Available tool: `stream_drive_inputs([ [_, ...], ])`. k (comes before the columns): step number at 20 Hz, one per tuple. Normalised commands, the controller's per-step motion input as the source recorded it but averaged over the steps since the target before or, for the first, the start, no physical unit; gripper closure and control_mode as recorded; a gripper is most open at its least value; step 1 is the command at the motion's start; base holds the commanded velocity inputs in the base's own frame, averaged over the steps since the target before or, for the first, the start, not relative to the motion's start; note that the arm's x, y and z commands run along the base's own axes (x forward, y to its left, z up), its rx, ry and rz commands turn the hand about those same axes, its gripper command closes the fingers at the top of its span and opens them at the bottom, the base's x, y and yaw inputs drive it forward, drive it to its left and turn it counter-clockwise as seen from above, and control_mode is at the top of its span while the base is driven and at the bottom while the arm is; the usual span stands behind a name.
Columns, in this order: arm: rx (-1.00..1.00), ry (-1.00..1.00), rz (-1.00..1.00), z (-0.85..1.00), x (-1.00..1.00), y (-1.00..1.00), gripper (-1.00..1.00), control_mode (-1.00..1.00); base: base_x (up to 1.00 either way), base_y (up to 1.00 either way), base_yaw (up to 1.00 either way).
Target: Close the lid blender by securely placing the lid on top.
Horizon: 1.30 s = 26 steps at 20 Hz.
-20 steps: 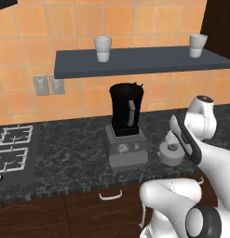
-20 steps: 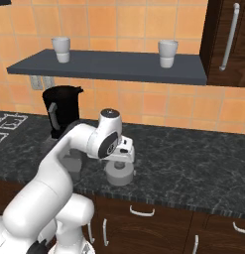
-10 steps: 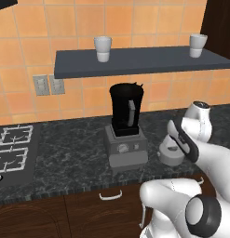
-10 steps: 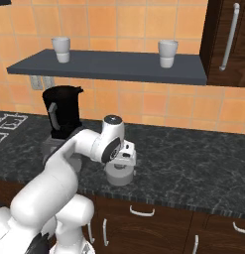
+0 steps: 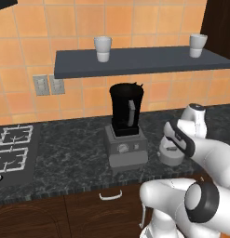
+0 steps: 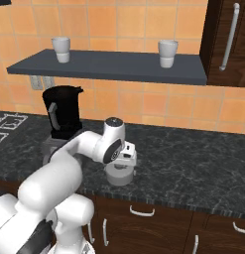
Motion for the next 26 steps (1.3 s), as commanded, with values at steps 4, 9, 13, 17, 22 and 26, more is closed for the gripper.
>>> stream_drive_inputs([
  [4,0.00,0.00,0.00,-0.11,0.17,-0.01,-1.00,-1.00,0.00,0.00,0.00],
  [9,0.00,0.00,0.00,-0.12,0.16,-0.03,-1.00,-1.00,0.00,0.00,0.00],
  [13,0.00,0.00,0.00,-0.15,0.16,-0.08,-1.00,-1.00,0.00,0.00,0.00],
  [17,0.00,0.00,0.00,-0.18,0.14,-0.10,-1.00,-1.00,0.00,0.00,0.00],
  [22,0.00,0.00,0.00,-0.19,0.13,-0.07,-1.00,-1.00,0.00,0.00,0.00],
  [26,0.00,0.00,0.00,-0.23,0.09,-0.03,1.00,-1.00,0.00,0.00,0.00],
])
